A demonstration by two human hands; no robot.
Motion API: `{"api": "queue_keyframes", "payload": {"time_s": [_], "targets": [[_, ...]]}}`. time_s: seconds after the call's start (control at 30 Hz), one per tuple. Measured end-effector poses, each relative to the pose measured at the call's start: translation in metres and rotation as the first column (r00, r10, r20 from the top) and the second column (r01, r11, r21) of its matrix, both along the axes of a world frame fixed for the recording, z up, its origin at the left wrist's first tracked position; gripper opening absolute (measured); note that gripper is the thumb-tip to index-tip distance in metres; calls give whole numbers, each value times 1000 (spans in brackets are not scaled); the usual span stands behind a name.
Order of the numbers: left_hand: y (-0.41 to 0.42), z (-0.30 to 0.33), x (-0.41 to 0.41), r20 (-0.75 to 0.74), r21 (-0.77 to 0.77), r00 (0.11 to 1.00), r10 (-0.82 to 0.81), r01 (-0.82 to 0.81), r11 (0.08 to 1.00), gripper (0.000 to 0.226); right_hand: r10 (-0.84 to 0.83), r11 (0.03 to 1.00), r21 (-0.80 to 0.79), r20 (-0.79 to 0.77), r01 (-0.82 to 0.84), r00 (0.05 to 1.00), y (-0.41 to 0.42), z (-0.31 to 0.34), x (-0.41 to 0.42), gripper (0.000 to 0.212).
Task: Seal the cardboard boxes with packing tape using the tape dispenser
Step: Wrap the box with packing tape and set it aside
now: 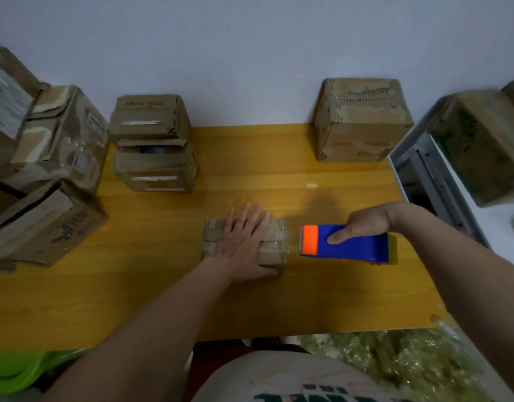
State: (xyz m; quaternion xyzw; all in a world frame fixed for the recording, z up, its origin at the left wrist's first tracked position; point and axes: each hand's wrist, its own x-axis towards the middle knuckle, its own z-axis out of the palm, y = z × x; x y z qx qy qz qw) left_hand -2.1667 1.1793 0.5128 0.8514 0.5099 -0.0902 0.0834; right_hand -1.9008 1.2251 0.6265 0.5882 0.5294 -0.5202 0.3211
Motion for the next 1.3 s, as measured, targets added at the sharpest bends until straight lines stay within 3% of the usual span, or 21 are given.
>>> {"api": "queue_keyframes", "payload": {"time_s": [0.17, 0.27, 0.33, 0.4, 0.47, 0.53, 0.6, 0.7, 0.83, 0.93, 1.0, 1.07, 1.1, 1.17, 1.23, 1.3], "targets": [[-1, -3, 0, -14, 11, 1000, 21, -21, 1000, 129, -14, 1000, 17, 37, 14, 999, -2, 1, -13, 36], [-2, -4, 1, -8, 14, 999, 32, -32, 999, 128, 105, 978, 158, 183, -134, 978, -3, -9, -35, 34], [-2, -3, 1, -10, 23, 999, 41, -41, 999, 127, 215, 856, 351, 426, -380, 879, -8, -17, -42, 26], [-4, -2, 3, -7, 21, 998, 62, -62, 998, 127, 100, 777, 489, 526, -397, 844, -12, -24, -32, 28], [-6, 2, 9, 23, 16, 982, 188, -189, 982, 128, -49, 772, 592, 418, -231, 907, -11, -31, -21, 43], [-3, 7, 15, 55, -20, 910, 410, -410, 912, 132, -156, 771, 633, 303, -76, 940, -15, -41, -20, 48], [0, 10, 17, 45, -30, 846, 532, -531, 847, 137, -231, 731, 683, 243, 3, 942, -24, -59, -26, 50], [-8, 10, 5, 39, -7, 880, 474, -474, 881, 141, -252, 743, 669, 252, 20, 934, -43, -88, -40, 57], [-38, 7, -29, 8, 45, 930, 367, -367, 929, 130, -314, 796, 584, 172, 160, 934, -54, -112, -59, 59], [-52, 9, -49, 43, 14, 948, 315, -316, 949, 119, -253, 801, 594, 234, 67, 939, -45, -105, -63, 64], [-54, 12, -56, 45, -11, 950, 310, -310, 951, 116, -250, 664, 748, 240, -14, 938, -40, -91, -69, 50], [-53, 13, -60, 38, -37, 946, 322, -321, 946, 113, -239, 415, 903, -10, 112, 971, -44, -78, -90, 25], [-51, 13, -63, 36, -48, 946, 324, -322, 946, 111, -159, 353, 919, -128, 178, 979, -48, -73, -106, 24], [-49, 15, -68, 35, -64, 954, 297, -295, 953, 103, 15, 382, 903, -218, 196, 976, -57, -70, -140, 39], [-45, 16, -75, 63, -61, 960, 271, -268, 962, 96, 84, 434, 899, -111, 64, 990, -60, -76, -166, 50], [-42, 17, -81, 85, -83, 961, 263, -256, 963, 94, 45, 458, 889, -20, -3, 999, -58, -86, -180, 55]]}}
